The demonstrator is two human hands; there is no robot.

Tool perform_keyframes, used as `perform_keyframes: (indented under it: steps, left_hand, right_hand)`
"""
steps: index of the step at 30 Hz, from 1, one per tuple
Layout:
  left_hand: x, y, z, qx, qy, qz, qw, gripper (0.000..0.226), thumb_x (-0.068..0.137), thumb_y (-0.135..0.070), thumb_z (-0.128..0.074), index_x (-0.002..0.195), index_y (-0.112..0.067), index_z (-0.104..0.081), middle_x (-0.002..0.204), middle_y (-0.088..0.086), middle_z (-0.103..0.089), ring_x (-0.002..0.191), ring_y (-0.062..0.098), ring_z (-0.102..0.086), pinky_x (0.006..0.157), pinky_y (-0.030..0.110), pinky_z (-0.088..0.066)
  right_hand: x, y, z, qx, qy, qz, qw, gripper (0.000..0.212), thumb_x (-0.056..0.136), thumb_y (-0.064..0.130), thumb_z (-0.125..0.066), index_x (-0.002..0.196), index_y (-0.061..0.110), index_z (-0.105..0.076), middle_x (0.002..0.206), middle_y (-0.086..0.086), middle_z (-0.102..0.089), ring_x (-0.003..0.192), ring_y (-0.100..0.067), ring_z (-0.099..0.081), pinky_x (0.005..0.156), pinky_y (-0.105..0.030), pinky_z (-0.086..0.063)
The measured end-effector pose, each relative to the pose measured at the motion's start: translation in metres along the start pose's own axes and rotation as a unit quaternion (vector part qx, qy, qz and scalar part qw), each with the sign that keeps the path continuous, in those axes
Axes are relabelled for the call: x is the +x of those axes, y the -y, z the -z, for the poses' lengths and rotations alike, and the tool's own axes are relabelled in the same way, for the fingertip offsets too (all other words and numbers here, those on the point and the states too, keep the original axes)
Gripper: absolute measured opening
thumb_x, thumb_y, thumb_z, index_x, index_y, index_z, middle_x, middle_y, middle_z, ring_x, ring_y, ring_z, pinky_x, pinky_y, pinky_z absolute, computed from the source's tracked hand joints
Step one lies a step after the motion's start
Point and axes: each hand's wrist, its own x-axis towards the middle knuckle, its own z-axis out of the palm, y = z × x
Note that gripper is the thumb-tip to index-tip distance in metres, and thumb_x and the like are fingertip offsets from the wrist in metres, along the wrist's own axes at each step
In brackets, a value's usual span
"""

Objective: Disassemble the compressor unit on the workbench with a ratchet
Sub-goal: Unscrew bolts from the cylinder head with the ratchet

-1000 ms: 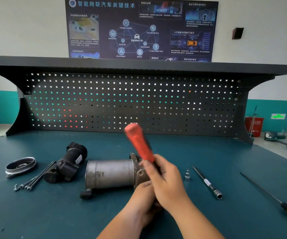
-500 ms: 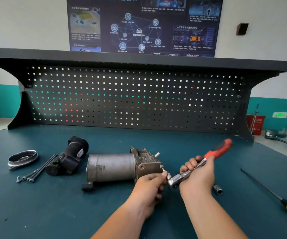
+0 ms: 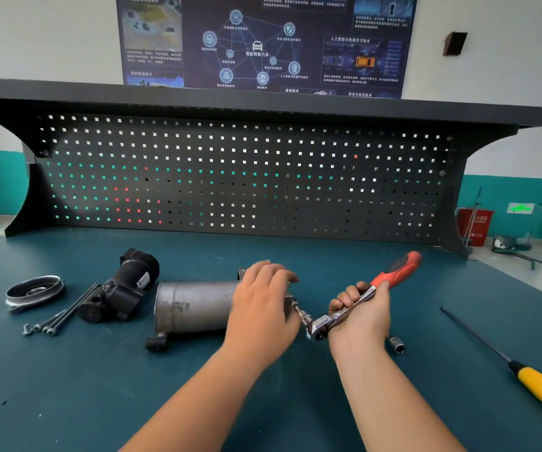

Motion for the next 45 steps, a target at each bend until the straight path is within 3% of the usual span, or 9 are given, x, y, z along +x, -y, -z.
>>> perform_keyframes:
  steps: [3, 5, 8, 30, 34, 37, 40, 42, 45]
  left_hand:
    - [0.028, 0.022, 0.002, 0.115, 0.197, -0.062, 0.972, 0.046, 0.086, -0.042, -0.049, 0.131, -0.033, -0.048, 0.154, -0.006, -0.024, 0.145, 0.019, -0.001, 0.113, 0.035, -0.004]
    - [0.043, 0.036, 0.004, 0.127, 0.304, -0.057, 0.942, 0.049, 0.088, -0.056, -0.045, 0.134, -0.039, -0.044, 0.155, -0.004, -0.022, 0.145, 0.023, -0.004, 0.114, 0.046, -0.001]
    - [0.047, 0.049, 0.001, 0.129, 0.374, -0.023, 0.918, 0.058, 0.084, -0.066, -0.045, 0.136, -0.043, -0.038, 0.149, -0.001, -0.032, 0.135, 0.024, -0.031, 0.108, 0.046, -0.024]
    - [0.007, 0.036, 0.018, 0.149, 0.269, 0.003, 0.952, 0.057, 0.077, -0.068, -0.053, 0.129, -0.046, -0.047, 0.142, -0.003, -0.042, 0.128, 0.021, -0.041, 0.102, 0.037, -0.028]
    - [-0.004, 0.034, 0.026, -0.001, 0.206, -0.016, 0.978, 0.066, 0.067, -0.064, -0.038, 0.121, -0.034, -0.061, 0.135, -0.009, -0.052, 0.124, 0.007, -0.046, 0.106, 0.029, -0.03]
    - [-0.01, 0.026, 0.036, -0.162, 0.056, -0.014, 0.985, 0.052, 0.07, -0.045, -0.041, 0.1, -0.015, -0.071, 0.114, -0.004, -0.064, 0.11, 0.009, -0.053, 0.099, 0.018, -0.034]
    - [-0.013, 0.011, 0.039, -0.248, -0.039, 0.068, 0.966, 0.026, 0.074, -0.025, -0.048, 0.069, -0.007, -0.065, 0.069, 0.0, -0.067, 0.069, 0.012, -0.06, 0.068, 0.023, -0.046]
    - [-0.017, 0.001, 0.038, -0.283, 0.041, 0.177, 0.942, 0.028, 0.081, -0.019, -0.05, 0.058, -0.007, -0.058, 0.052, 0.003, -0.062, 0.044, 0.011, -0.057, 0.049, 0.023, -0.042]
    - [-0.03, -0.013, 0.031, -0.365, 0.208, 0.318, 0.85, 0.034, 0.096, -0.025, -0.05, 0.067, -0.009, -0.06, 0.061, 0.005, -0.07, 0.046, 0.012, -0.064, 0.04, 0.014, -0.036]
  right_hand:
    - [0.0, -0.001, -0.002, -0.012, 0.011, 0.002, 1.0, 0.045, 0.098, 0.049, -0.037, 0.065, 0.019, -0.041, 0.042, 0.009, -0.035, 0.034, -0.007, -0.03, 0.034, -0.013, -0.025]
    - [0.001, -0.001, -0.002, -0.019, 0.016, 0.005, 1.0, 0.044, 0.098, 0.049, -0.037, 0.065, 0.019, -0.041, 0.042, 0.01, -0.034, 0.034, -0.007, -0.03, 0.034, -0.014, -0.024]
    - [0.001, -0.001, -0.001, -0.032, 0.01, 0.012, 0.999, 0.044, 0.098, 0.048, -0.037, 0.066, 0.019, -0.042, 0.042, 0.01, -0.035, 0.034, -0.007, -0.031, 0.035, -0.013, -0.025]
    - [-0.026, 0.001, -0.015, -0.182, 0.037, 0.046, 0.981, 0.04, 0.097, 0.047, -0.041, 0.069, 0.019, -0.04, 0.036, 0.013, -0.027, 0.03, -0.006, -0.022, 0.033, -0.012, -0.02]
    - [-0.026, 0.0, -0.016, -0.185, 0.034, 0.044, 0.981, 0.039, 0.098, 0.047, -0.04, 0.069, 0.02, -0.041, 0.037, 0.013, -0.028, 0.03, -0.006, -0.022, 0.033, -0.012, -0.02]
    - [-0.027, 0.0, -0.016, -0.192, 0.036, 0.046, 0.98, 0.039, 0.098, 0.046, -0.04, 0.068, 0.02, -0.04, 0.036, 0.011, -0.027, 0.03, -0.005, -0.021, 0.032, -0.012, -0.019]
    - [-0.027, 0.001, -0.015, -0.188, 0.039, 0.041, 0.981, 0.04, 0.098, 0.047, -0.04, 0.068, 0.021, -0.041, 0.036, 0.012, -0.027, 0.029, -0.005, -0.022, 0.031, -0.012, -0.02]
    - [-0.027, 0.001, -0.014, -0.18, 0.044, 0.039, 0.982, 0.039, 0.098, 0.047, -0.04, 0.069, 0.021, -0.042, 0.037, 0.012, -0.027, 0.03, -0.005, -0.022, 0.032, -0.012, -0.02]
    - [-0.027, 0.001, -0.013, -0.172, 0.056, 0.037, 0.983, 0.038, 0.098, 0.046, -0.041, 0.069, 0.021, -0.043, 0.039, 0.012, -0.027, 0.032, -0.006, -0.022, 0.032, -0.014, -0.021]
